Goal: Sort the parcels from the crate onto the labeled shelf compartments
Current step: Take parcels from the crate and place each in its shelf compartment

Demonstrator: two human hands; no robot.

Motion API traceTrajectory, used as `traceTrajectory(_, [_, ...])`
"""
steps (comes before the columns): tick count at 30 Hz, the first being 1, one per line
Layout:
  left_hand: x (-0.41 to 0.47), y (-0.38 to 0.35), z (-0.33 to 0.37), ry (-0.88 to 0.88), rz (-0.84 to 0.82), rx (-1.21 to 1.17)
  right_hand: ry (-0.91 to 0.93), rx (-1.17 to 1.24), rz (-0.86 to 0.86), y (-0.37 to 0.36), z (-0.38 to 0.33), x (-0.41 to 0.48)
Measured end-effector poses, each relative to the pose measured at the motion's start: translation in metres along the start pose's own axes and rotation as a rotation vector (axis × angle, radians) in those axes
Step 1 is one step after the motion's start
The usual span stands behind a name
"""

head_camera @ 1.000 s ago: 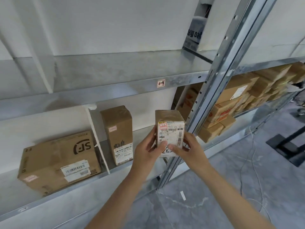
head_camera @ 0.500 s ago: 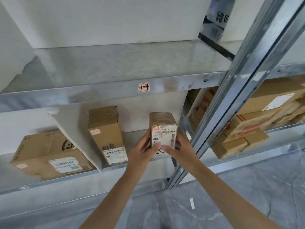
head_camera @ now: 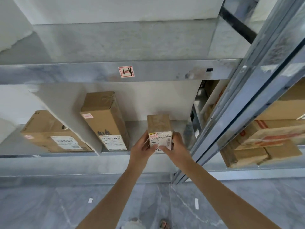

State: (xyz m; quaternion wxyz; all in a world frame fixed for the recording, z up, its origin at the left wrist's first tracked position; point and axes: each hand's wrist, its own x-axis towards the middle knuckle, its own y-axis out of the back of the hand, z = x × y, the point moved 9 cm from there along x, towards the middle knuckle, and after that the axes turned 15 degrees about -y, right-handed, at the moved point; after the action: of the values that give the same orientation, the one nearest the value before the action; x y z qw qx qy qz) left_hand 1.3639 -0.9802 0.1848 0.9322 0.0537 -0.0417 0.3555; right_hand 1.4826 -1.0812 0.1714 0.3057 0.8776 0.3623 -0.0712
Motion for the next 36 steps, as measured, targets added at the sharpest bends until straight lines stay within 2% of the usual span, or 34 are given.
traceTrajectory(12, [0.016, 0.005, -0.022, 0.019, 0.022, 0.037, 0.033, -0.032, 0.012, -0.001, -0.006, 0.024])
traceTrajectory(17, [0.012, 0.008, -0.027, 0.018, -0.02, 0.098, 0.009, -0.061, 0.016, -0.007, 0.005, 0.022])
traceTrajectory(20, [0.005, 0.015, -0.033, 0.077, -0.014, 0.102, -0.045, -0.034, -0.002, -0.011, 0.019, 0.013])
traceTrajectory(26, [-0.019, 0.058, -0.031, 0.139, 0.004, 0.331, -0.147, -0.022, 0.118, -0.015, 0.04, -0.035])
traceTrajectory(30, [-0.05, 0.102, -0.019, 0.106, -0.046, 0.403, -0.091, -0.185, -0.04, -0.065, 0.019, -0.053])
traceTrajectory(33, [-0.092, 0.163, -0.01, 0.108, -0.031, 0.507, 0.057, -0.357, -0.219, -0.134, -0.029, -0.071])
traceTrajectory(36, [-0.145, 0.246, 0.002, 0.133, 0.01, 0.672, 0.232, -0.486, -0.328, -0.218, -0.094, -0.11])
